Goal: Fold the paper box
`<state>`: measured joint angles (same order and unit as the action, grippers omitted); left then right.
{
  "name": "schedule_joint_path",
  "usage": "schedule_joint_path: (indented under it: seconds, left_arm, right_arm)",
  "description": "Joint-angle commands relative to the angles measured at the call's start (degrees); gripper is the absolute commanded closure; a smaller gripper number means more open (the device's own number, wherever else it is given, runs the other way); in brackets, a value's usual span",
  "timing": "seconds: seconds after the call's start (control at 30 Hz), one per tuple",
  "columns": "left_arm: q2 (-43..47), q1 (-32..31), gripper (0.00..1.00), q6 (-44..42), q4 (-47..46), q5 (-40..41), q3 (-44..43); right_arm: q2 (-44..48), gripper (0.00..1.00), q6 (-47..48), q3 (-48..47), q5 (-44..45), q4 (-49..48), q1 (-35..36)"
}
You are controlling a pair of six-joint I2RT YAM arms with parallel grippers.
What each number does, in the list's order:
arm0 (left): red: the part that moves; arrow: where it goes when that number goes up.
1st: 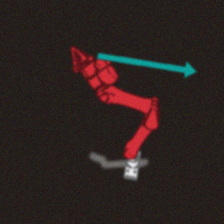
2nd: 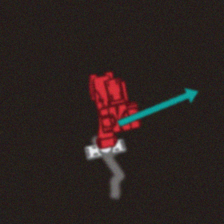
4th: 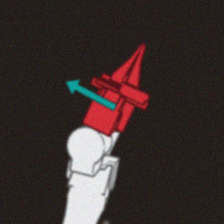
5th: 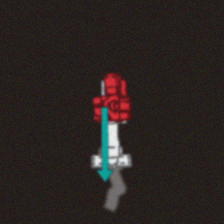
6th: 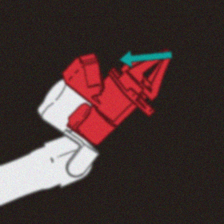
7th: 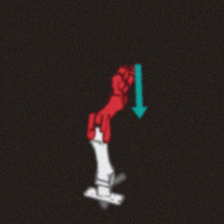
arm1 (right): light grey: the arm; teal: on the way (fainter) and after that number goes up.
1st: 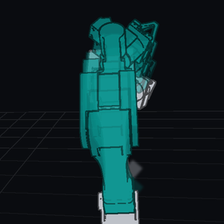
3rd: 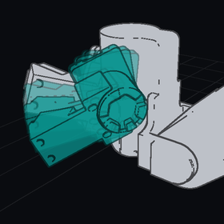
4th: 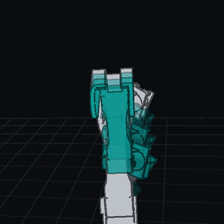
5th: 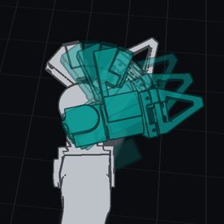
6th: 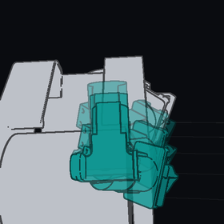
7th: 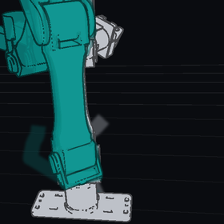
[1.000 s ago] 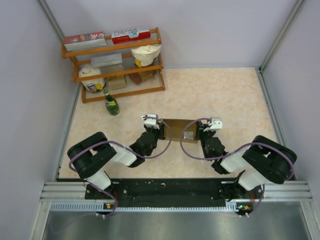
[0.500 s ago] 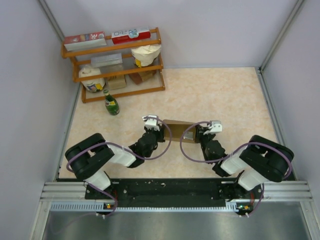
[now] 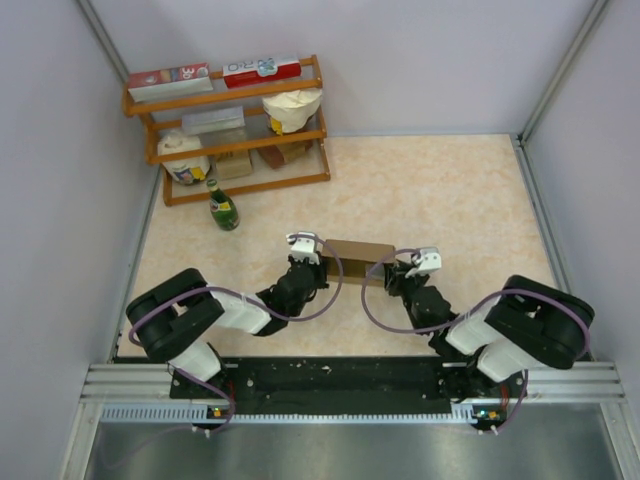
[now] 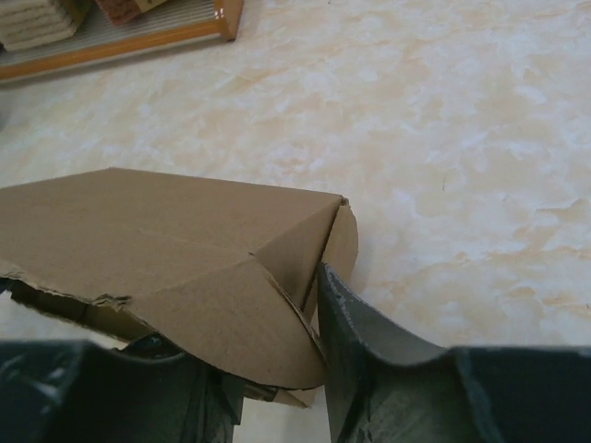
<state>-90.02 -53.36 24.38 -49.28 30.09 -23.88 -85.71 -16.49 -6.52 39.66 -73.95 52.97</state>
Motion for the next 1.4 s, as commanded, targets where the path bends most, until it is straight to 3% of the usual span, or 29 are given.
schedule_joint_path:
  seconds: [0.0, 0.47, 0.67, 0.83, 1.03, 1.37]
  left_arm:
    - [1.2, -0.3, 0.87, 0.6, 3.8, 0.9, -0.3]
    - [0.7, -0.3, 0.87, 0.3, 5.4, 1.1, -2.4]
    - [0.6, -0.3, 0.87, 0.0, 5.7, 1.0, -2.9]
    - [1.2, -0.3, 0.87, -0.2, 6.2, 0.9, -3.0]
    - [2.5, -0.5, 0.86, -0.4, 7.3, 1.0, -3.1]
    - [4.9, -0.6, 0.73, -0.3, 10.3, 0.3, -4.1]
  right_arm:
    - [7.9, 0.64, -1.1, 1.6, -1.2, 3.7, 1.3]
    - [55.3, 0.61, -3.0, 1.7, -4.0, 50.4, 1.3]
    - [72.6, 0.61, -2.0, 0.6, -0.7, 63.0, 1.3]
    - [67.4, 0.60, 0.1, -4.6, 1.8, 64.5, 1.3]
    - [49.9, 0.61, -2.3, -14.6, -8.4, 64.4, 1.3]
    - [37.6, 0.63, -5.0, -20.6, -16.4, 58.8, -3.0]
